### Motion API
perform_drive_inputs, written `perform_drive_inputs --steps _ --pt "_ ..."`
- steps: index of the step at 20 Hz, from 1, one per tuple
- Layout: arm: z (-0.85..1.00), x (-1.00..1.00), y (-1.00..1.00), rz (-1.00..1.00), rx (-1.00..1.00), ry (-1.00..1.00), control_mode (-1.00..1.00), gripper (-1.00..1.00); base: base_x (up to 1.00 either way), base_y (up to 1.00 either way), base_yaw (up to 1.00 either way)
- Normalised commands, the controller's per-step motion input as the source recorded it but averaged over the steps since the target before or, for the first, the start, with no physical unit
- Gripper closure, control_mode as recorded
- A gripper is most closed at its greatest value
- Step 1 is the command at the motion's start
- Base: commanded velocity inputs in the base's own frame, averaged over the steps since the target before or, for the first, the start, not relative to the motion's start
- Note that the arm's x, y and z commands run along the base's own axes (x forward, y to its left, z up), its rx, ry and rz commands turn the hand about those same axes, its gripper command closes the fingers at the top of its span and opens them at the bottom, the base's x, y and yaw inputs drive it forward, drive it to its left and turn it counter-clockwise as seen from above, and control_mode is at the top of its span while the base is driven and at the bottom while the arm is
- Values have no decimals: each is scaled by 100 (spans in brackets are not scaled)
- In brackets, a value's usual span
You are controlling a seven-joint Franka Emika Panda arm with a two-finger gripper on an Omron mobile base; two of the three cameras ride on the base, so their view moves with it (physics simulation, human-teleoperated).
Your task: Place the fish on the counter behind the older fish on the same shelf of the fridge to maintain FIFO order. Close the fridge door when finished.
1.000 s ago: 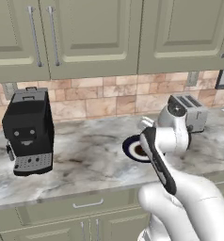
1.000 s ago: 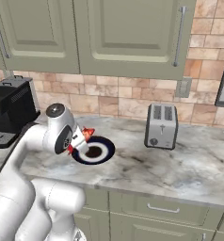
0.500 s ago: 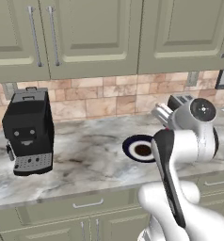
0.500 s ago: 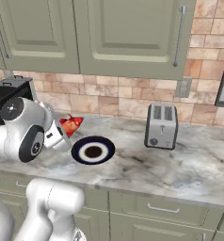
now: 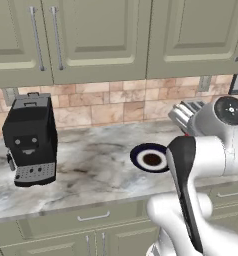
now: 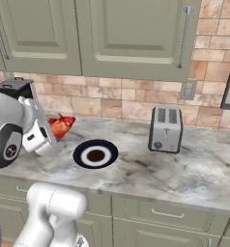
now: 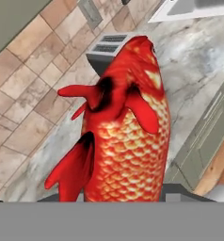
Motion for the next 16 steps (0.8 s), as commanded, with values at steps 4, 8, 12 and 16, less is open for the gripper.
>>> perform_drive_inputs --steps 4,8,12,16 --pt "-13 -61 -1 -1 -2 -4 -100 100 0 0 0" --pt "-13 -50 -3 -6 0 -8 100 100 -50 -1 -18" --pt "0 0 0 0 0 0 100 100 -94 8 -62" --pt "0 0 0 0 0 0 100 100 -58 5 -79"
